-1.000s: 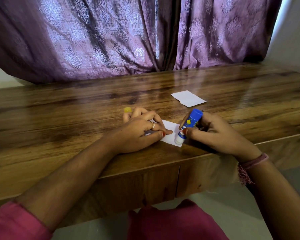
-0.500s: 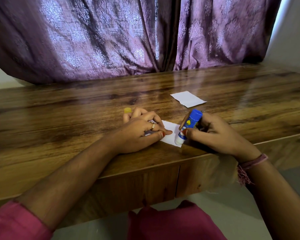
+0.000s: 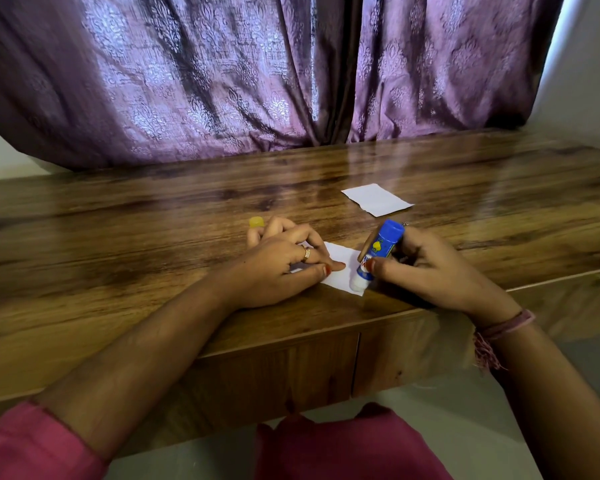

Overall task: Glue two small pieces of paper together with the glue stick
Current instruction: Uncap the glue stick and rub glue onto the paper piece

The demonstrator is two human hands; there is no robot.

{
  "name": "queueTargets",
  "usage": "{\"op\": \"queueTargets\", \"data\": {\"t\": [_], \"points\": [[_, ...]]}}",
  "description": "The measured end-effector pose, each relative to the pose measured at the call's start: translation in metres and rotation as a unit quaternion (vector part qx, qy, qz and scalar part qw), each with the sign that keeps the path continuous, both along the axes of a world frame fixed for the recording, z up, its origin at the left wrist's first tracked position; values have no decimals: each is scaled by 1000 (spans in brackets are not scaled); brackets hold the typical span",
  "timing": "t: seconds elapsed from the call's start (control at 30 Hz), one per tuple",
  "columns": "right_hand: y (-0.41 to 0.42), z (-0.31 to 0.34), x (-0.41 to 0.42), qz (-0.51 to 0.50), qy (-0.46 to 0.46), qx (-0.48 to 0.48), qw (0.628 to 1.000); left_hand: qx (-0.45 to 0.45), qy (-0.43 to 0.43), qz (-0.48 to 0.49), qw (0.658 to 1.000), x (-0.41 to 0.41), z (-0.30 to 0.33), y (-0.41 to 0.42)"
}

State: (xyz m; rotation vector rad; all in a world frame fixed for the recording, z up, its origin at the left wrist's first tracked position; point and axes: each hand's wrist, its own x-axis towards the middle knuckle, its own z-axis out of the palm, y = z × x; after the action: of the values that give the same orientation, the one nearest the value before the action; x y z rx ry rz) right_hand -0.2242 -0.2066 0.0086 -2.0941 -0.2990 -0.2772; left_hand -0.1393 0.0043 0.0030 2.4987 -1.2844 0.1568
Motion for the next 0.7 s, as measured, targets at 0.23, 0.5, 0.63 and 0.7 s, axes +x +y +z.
{"op": "queueTargets", "data": {"t": [0.23,0.5,0.63,0.7], "points": [[-3,-4,5,-14,5,20,1000,-1,6,-3,1000,1,-1,0],[-3,-4,8,-28,-4,10,1000,-3,3,-6,1000,1,0,0],[-4,-4,9,-36,0,24,999,0,1,-4,1000,2,-1,1],[-5,-5,10,-42,-4,17,999,2,-2,-4,1000,2,-1,1]]}}
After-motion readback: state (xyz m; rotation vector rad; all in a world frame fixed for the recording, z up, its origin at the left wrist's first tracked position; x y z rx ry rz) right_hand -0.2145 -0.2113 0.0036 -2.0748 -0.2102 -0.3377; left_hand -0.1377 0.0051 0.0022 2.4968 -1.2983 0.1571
